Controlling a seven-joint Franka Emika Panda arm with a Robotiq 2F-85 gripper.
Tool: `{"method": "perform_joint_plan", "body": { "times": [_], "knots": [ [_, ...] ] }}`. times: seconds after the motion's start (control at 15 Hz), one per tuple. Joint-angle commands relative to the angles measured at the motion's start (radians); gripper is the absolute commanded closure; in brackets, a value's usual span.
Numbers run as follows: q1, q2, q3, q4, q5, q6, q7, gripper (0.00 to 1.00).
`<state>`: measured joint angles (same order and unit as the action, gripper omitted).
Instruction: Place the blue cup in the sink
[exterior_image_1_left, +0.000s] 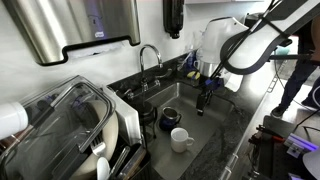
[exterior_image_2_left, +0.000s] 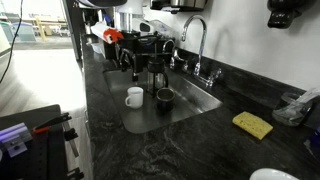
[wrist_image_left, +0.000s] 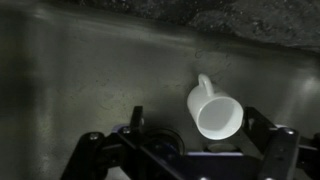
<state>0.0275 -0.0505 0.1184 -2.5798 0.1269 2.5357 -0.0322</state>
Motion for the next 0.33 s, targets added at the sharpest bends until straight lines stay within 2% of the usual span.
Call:
{"method": "perform_joint_plan", "body": {
  "times": [0.0, 0.27],
  "knots": [
    [0.036, -0.098, -0.013, -0.04, 0.027, -0.085, -0.004, 0.0],
    [0.048, -0.147, -0.014, -0.045, 0.003, -0.115, 0.03, 0.0]
  ]
}}
